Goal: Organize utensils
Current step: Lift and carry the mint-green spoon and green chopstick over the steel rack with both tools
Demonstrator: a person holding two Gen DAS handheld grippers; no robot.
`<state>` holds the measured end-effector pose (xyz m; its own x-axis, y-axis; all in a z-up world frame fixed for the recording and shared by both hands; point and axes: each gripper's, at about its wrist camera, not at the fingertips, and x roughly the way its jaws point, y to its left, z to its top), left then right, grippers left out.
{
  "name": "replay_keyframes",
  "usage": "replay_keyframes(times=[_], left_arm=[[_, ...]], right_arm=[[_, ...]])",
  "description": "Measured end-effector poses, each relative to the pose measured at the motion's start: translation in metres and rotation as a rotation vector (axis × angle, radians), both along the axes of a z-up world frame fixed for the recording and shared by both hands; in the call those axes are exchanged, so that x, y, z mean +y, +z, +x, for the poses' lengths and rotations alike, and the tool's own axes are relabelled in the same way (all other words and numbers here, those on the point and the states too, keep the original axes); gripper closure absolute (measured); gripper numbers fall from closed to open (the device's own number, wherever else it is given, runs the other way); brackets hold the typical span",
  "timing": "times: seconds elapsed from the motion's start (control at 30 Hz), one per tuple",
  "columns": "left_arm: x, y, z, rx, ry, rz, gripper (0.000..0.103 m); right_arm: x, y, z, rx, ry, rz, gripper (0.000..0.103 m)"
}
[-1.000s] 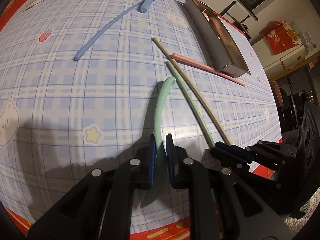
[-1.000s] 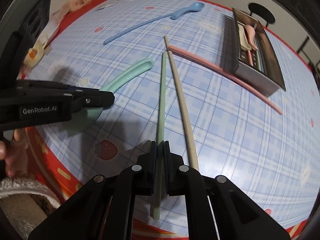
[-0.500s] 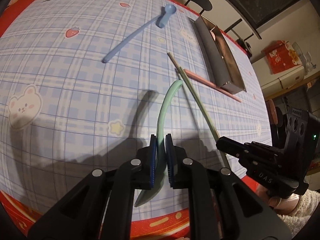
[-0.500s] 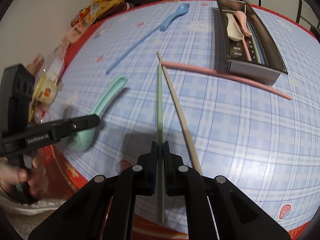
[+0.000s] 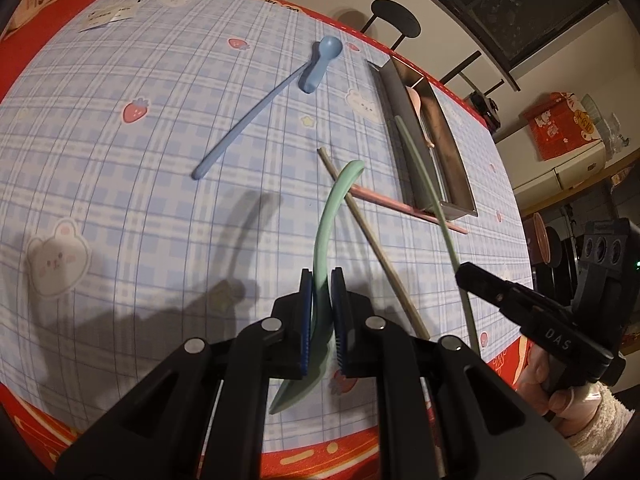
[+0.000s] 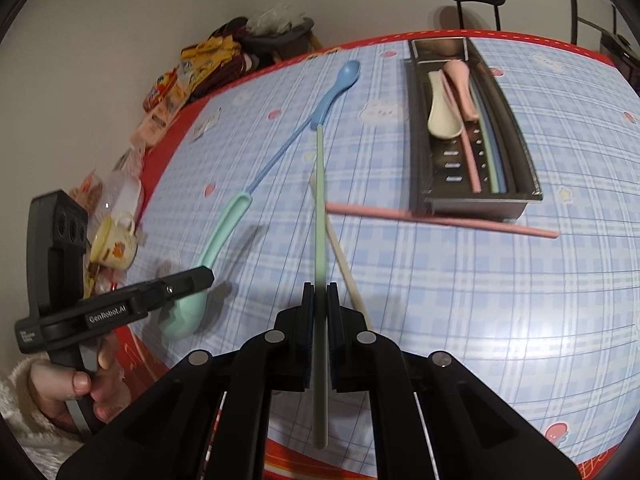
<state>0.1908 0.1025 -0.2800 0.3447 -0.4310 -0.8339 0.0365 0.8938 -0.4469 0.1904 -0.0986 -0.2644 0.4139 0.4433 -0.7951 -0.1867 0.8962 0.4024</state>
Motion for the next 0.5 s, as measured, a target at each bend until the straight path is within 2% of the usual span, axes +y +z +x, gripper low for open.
replay_keyframes(times=[0.3, 0.5], left_arm=[[-0.014, 0.005, 0.021, 0.022, -0.01, -0.02, 0.09], [-0.043, 0.016, 0.057, 0.016, -0.038, -0.066, 0.09]], right_arm=[[-0.035, 0.005, 0.016, 0.005, -0.106, 0.051, 0.096], [-0.064, 0.01, 0.039, -0.002, -0.188, 0.06, 0.096]])
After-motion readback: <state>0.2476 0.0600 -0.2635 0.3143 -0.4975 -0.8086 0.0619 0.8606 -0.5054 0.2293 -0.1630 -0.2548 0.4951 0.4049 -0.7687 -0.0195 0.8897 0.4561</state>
